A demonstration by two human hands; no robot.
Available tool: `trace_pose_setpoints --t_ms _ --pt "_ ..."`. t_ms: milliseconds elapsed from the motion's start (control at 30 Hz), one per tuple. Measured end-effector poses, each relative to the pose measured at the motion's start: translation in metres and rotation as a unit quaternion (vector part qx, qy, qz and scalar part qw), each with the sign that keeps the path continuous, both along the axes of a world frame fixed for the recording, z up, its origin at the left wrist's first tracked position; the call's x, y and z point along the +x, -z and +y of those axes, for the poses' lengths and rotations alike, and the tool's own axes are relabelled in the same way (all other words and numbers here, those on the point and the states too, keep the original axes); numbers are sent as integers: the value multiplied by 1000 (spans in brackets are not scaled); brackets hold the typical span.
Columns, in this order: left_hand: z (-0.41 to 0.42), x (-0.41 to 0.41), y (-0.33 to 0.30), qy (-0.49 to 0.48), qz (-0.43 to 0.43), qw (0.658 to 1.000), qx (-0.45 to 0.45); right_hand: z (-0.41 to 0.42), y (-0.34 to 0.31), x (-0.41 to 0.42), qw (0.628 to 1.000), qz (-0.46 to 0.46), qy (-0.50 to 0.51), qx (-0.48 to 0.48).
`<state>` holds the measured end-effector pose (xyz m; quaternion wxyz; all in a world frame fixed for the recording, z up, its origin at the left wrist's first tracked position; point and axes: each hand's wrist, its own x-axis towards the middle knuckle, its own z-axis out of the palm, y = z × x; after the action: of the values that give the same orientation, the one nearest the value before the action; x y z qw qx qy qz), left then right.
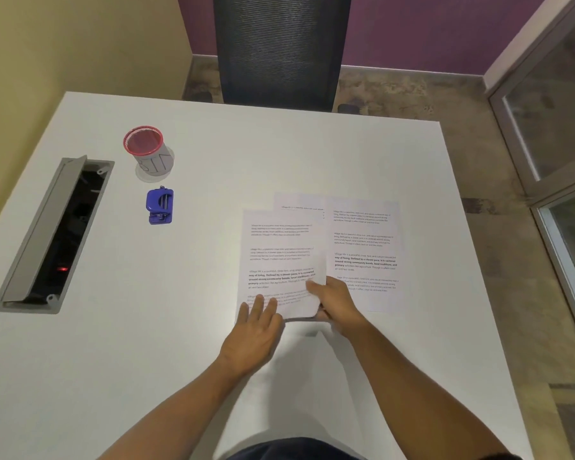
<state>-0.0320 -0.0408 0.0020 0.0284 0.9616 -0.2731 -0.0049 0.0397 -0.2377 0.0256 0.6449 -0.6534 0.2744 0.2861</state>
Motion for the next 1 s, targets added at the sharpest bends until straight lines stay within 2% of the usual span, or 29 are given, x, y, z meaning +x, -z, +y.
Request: trace_pose_setpoints --t_ms 133,367,467,533,600,700,767,867,1000 --pt "-6 4 4 -7 -17 999 -30 -14 3 -2 995 -46 -41 -79" --pt "-9 16 -2 -60 35 984 -166 -66 1 -17 990 -96 65 -81" --pt "-18 30 -16 -141 60 962 -227 -91 1 -22 987 -97 90 -96" --pt "-28 36 -21 -237 86 933 -259 -106 1 -22 985 -94 96 -110" --pt "-39 44 -23 -320 154 888 -294 -120 1 -20 983 -90 97 -125" --pt "-50 60 -24 -407 237 811 -347 -137 2 -12 981 -78 98 -145" --pt "-55 69 -24 -448 252 784 -348 -147 3 -5 978 -59 93 -176" --pt "-62 74 -26 -469 239 789 -317 -155 6 2 958 -41 94 -268" --pt "-72 75 -21 -481 218 807 -264 -152 17 3 885 -44 29 -462"
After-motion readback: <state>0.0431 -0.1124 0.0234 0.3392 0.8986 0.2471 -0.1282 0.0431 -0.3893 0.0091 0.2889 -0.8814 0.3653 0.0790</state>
